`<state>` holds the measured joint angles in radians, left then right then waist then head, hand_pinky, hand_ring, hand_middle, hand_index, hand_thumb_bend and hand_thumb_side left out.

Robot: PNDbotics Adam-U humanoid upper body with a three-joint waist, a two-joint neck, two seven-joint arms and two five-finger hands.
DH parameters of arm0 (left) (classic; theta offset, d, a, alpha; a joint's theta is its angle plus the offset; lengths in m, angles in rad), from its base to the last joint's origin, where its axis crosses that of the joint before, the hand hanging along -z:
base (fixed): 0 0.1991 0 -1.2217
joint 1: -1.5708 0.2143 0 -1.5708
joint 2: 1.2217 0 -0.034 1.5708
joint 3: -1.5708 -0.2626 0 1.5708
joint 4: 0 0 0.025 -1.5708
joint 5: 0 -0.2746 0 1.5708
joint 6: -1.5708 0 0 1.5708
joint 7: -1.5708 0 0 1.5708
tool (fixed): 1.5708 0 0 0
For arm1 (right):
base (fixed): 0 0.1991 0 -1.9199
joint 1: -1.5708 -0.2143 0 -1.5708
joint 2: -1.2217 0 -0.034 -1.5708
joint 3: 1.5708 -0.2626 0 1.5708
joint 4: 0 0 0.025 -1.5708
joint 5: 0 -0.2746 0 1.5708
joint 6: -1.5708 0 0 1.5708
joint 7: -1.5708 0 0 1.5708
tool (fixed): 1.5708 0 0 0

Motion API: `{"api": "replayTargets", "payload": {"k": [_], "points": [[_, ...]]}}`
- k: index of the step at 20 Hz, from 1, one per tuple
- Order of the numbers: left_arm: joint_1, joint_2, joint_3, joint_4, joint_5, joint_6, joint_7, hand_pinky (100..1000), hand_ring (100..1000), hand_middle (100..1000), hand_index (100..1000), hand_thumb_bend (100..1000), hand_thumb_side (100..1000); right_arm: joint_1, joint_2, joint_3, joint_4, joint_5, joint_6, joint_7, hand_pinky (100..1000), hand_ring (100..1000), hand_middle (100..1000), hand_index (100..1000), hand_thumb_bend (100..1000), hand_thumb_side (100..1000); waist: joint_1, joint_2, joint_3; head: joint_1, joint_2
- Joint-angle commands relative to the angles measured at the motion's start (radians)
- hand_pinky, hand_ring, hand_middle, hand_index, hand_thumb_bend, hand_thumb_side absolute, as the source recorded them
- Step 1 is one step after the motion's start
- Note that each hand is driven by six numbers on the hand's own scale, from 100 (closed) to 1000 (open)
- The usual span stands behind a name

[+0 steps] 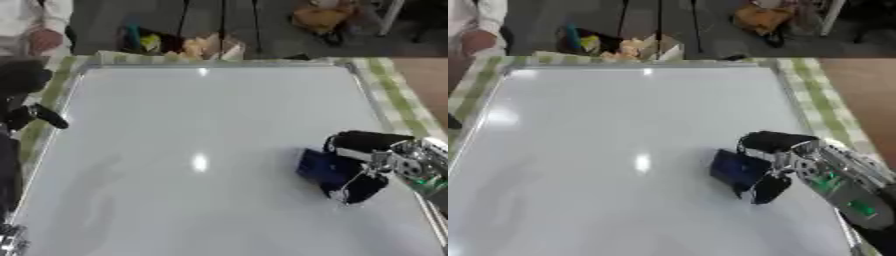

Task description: Wipe the whiteboard clean with a brush.

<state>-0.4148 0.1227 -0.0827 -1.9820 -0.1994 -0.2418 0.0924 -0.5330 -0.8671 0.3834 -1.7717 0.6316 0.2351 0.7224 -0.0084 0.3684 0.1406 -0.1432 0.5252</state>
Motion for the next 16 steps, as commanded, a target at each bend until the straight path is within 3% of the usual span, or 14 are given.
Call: {"api": "replayTargets", "payload": {"k": [1, 11, 16], "points": [[-0.014, 0.008, -0.007, -0.018, 0.001, -0.003, -0.005, 424, 791, 743, 691, 100, 968, -0.010, -0.016, 0.000, 0.013, 0.004, 0.022, 0.017, 391, 466, 271, 159, 100, 191, 0.000, -0.017, 0.003, -0.004, -0.006], [-0.014, 0.010, -0.007, -0.018, 0.000, -0.004, -0.005, 423, 791, 743, 691, 100, 967, -0.036, -0.001, -0.023, 0.087, 0.079, 0.117, 0.030, 392, 472, 277, 162, 100, 193, 0.001, -0.017, 0.002, -0.004, -0.009], [-0.014, 0.010, -0.006, -0.018, -0.001, -0.004, -0.005, 423, 791, 743, 691, 100, 967, -0.037, 0.001, -0.026, 0.089, 0.092, 0.128, 0.035, 392, 472, 277, 162, 100, 193, 0.001, -0.017, 0.001, -0.004, -0.010]]}}
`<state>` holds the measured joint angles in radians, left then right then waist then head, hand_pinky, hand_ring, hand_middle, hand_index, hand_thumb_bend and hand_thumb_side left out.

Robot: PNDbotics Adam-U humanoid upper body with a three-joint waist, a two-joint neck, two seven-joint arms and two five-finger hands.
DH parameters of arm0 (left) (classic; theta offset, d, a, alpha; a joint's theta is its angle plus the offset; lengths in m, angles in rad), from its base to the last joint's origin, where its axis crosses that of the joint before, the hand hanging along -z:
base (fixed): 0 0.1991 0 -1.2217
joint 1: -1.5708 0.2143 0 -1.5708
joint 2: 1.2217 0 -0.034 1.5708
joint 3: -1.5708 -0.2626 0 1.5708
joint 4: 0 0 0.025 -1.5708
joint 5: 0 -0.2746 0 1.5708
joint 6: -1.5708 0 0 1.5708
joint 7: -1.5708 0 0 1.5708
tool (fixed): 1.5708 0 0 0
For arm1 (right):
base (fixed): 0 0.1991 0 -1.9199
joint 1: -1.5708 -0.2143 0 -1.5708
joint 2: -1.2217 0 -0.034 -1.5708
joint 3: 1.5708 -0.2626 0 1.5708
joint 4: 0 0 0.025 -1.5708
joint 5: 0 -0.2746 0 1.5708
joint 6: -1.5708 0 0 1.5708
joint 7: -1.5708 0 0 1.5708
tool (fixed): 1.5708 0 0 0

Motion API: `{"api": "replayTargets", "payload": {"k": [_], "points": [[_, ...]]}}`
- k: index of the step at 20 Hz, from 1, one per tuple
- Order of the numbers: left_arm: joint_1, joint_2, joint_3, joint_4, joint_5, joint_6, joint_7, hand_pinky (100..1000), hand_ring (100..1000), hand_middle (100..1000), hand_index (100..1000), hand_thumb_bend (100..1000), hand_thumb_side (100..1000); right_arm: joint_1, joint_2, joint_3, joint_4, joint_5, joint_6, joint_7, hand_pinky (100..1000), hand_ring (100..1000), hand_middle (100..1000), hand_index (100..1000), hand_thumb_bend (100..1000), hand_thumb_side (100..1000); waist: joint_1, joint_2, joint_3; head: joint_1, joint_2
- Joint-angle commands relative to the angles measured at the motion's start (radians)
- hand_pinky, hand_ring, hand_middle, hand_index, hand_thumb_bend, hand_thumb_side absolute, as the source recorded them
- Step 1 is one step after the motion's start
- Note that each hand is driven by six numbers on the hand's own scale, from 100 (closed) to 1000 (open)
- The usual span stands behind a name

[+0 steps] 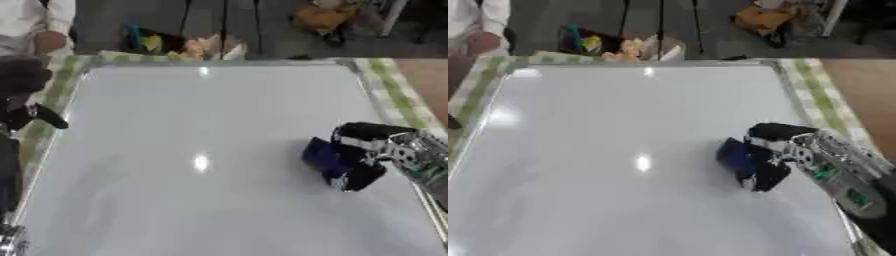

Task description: Wipe the whiteboard clean with a brush.

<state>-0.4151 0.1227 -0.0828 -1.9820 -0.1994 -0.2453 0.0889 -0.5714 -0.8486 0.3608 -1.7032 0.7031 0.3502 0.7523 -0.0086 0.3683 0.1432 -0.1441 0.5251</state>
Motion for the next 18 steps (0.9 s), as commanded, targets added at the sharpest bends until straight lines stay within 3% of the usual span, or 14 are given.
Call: {"api": "replayTargets", "payload": {"k": [1, 12, 18], "points": [[-0.014, 0.010, -0.006, -0.018, -0.001, 0.000, -0.001, 423, 792, 744, 691, 100, 967, 0.004, -0.019, -0.008, 0.024, 0.023, 0.016, 0.007, 397, 476, 282, 163, 100, 194, 0.002, -0.016, -0.002, -0.003, -0.011], [-0.013, 0.009, -0.006, -0.018, -0.004, -0.001, -0.004, 423, 793, 746, 691, 100, 968, 0.012, -0.025, -0.042, 0.047, 0.074, 0.056, 0.012, 395, 478, 283, 163, 100, 193, 0.003, -0.014, -0.011, -0.001, -0.013], [-0.012, 0.009, -0.006, -0.018, -0.004, 0.000, -0.004, 423, 794, 746, 691, 100, 969, 0.015, -0.025, -0.037, 0.030, 0.063, 0.047, 0.030, 419, 492, 299, 163, 100, 193, 0.002, -0.015, -0.010, -0.002, -0.014]]}}
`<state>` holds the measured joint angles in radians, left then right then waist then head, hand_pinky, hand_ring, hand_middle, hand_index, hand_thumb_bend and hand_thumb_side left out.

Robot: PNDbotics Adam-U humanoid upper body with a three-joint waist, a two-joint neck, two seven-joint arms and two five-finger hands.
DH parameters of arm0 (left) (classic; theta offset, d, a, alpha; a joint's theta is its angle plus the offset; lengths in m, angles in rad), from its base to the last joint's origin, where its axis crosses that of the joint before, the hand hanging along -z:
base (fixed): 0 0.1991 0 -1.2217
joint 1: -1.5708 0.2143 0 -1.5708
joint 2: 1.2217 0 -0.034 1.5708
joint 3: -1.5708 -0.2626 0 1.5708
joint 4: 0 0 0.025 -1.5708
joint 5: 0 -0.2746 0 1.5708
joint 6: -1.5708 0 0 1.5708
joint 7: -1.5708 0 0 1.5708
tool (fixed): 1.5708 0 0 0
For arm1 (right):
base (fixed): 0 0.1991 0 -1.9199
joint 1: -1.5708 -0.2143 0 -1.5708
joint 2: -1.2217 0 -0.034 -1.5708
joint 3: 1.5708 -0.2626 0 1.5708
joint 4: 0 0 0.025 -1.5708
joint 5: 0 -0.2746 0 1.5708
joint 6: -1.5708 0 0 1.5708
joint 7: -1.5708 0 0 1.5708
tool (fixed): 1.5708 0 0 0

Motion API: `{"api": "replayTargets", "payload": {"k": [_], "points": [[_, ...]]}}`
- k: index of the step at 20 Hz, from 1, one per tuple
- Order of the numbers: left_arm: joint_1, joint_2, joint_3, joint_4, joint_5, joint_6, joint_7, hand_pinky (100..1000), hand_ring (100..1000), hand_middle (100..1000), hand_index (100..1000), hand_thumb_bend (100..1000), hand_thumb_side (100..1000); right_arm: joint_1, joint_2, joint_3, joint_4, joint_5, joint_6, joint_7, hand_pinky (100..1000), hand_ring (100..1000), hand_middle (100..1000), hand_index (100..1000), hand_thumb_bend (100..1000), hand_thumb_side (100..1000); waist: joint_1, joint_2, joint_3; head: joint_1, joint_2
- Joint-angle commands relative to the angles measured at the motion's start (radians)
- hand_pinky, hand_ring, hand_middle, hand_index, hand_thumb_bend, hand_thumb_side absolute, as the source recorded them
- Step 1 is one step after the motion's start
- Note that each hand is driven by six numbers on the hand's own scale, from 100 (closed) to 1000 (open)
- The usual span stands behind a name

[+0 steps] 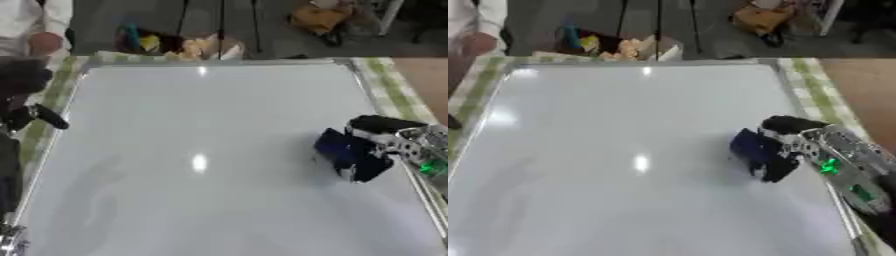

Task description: Wipe the whiteboard clean with a brush.

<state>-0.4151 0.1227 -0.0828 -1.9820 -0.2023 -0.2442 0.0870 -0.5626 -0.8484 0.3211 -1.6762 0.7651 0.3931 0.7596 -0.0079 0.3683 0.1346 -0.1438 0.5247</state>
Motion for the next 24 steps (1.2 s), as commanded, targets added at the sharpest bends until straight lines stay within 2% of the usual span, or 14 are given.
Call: {"api": "replayTargets", "payload": {"k": [1, 6, 9, 14, 17, 24], "points": [[-0.012, 0.009, -0.006, -0.018, -0.001, -0.001, -0.002, 423, 794, 746, 691, 100, 969, 0.009, -0.025, 0.006, -0.003, -0.007, -0.002, 0.027, 427, 499, 307, 163, 100, 193, 0.002, -0.015, -0.001, -0.002, -0.014], [-0.014, 0.008, -0.007, -0.018, -0.001, -0.001, -0.002, 422, 794, 747, 691, 100, 968, 0.021, -0.023, 0.021, -0.030, -0.041, -0.035, 0.047, 443, 564, 430, 170, 100, 195, 0.003, -0.014, -0.001, -0.004, -0.018], [-0.013, 0.008, -0.007, -0.018, -0.001, -0.001, -0.002, 422, 794, 747, 691, 100, 968, 0.025, -0.023, 0.026, -0.040, -0.058, -0.047, 0.053, 458, 597, 489, 185, 100, 260, 0.002, -0.013, 0.001, -0.003, -0.018], [-0.014, 0.008, -0.007, -0.018, -0.001, -0.001, -0.003, 422, 794, 747, 691, 100, 967, 0.027, -0.024, 0.037, -0.058, -0.091, -0.065, 0.056, 461, 608, 522, 185, 100, 306, 0.002, -0.012, 0.001, -0.004, -0.017], [-0.015, 0.007, -0.008, -0.018, -0.001, -0.001, -0.004, 422, 795, 748, 691, 100, 967, 0.023, -0.023, 0.046, -0.065, -0.103, -0.074, 0.066, 475, 642, 584, 186, 100, 343, 0.001, -0.013, 0.002, -0.005, -0.016], [-0.014, 0.007, -0.008, -0.018, 0.000, -0.001, -0.004, 422, 794, 748, 691, 100, 965, 0.013, -0.016, 0.048, -0.056, -0.097, -0.075, 0.071, 491, 686, 662, 185, 100, 358, -0.002, -0.017, 0.008, -0.005, -0.017]]}}
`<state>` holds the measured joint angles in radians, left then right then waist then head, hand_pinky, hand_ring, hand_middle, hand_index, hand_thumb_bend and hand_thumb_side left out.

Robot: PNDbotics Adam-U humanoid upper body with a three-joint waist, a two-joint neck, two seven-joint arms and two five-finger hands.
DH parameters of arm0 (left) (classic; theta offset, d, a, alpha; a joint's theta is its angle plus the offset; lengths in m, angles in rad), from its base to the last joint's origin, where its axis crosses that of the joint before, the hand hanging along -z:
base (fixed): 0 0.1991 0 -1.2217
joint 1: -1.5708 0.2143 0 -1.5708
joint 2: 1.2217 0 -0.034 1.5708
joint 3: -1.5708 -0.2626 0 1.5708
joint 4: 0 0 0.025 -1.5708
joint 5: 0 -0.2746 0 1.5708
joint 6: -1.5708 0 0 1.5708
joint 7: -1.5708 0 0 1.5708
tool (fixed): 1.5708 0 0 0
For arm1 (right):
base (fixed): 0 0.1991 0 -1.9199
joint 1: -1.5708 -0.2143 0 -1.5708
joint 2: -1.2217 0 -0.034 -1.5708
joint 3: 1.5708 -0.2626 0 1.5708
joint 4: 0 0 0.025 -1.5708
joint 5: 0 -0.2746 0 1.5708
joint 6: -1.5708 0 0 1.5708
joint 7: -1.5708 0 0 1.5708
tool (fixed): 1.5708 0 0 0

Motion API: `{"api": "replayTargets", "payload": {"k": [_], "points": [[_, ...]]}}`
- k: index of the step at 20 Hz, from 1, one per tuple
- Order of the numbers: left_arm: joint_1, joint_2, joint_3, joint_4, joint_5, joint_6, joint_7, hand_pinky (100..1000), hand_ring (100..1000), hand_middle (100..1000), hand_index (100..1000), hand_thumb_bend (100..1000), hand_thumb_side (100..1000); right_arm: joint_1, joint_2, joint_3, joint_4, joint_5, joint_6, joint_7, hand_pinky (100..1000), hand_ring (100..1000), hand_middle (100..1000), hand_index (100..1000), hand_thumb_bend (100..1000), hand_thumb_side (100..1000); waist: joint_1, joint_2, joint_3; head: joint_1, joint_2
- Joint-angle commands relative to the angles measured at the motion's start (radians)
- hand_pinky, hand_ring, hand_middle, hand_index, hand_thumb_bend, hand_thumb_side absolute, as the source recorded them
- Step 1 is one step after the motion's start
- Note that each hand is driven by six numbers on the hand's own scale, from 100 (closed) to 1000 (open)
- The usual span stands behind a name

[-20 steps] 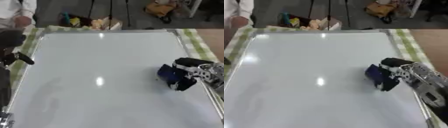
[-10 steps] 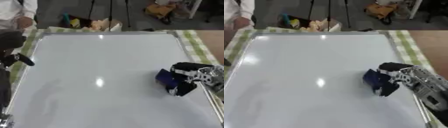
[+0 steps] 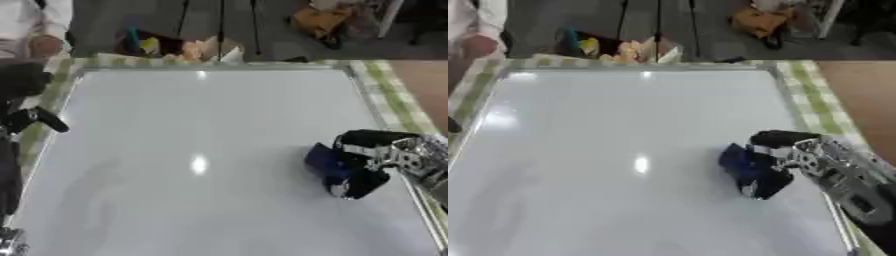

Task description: Wipe the whiteboard clean with a brush.

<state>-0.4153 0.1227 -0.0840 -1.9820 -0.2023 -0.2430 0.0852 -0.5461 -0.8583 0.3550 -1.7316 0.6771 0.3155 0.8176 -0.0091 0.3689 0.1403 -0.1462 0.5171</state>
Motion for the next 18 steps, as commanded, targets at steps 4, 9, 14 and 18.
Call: {"api": "replayTargets", "payload": {"k": [4, 9, 14, 18], "points": [[-0.014, 0.007, -0.007, -0.018, 0.000, -0.002, -0.003, 422, 794, 748, 691, 100, 965, -0.008, -0.004, 0.019, 0.001, -0.009, -0.005, 0.023, 497, 694, 673, 182, 100, 394, -0.002, -0.020, 0.002, -0.001, -0.008], [-0.012, 0.007, -0.006, -0.018, 0.001, -0.002, -0.004, 422, 795, 748, 691, 100, 965, -0.011, -0.004, 0.015, 0.013, 0.001, -0.009, 0.031, 506, 703, 677, 180, 100, 400, -0.001, -0.020, 0.001, -0.001, -0.007], [-0.012, 0.008, -0.006, -0.018, 0.001, -0.002, -0.004, 421, 795, 748, 691, 100, 965, -0.015, -0.004, -0.001, 0.045, 0.023, -0.007, 0.031, 530, 722, 681, 181, 100, 404, 0.000, -0.020, 0.000, 0.001, -0.005], [-0.011, 0.008, -0.006, -0.018, 0.000, -0.002, -0.004, 421, 795, 749, 691, 100, 964, -0.020, -0.004, -0.012, 0.073, 0.043, -0.009, 0.026, 536, 728, 680, 181, 100, 394, 0.002, -0.020, 0.000, 0.000, -0.005]]}}
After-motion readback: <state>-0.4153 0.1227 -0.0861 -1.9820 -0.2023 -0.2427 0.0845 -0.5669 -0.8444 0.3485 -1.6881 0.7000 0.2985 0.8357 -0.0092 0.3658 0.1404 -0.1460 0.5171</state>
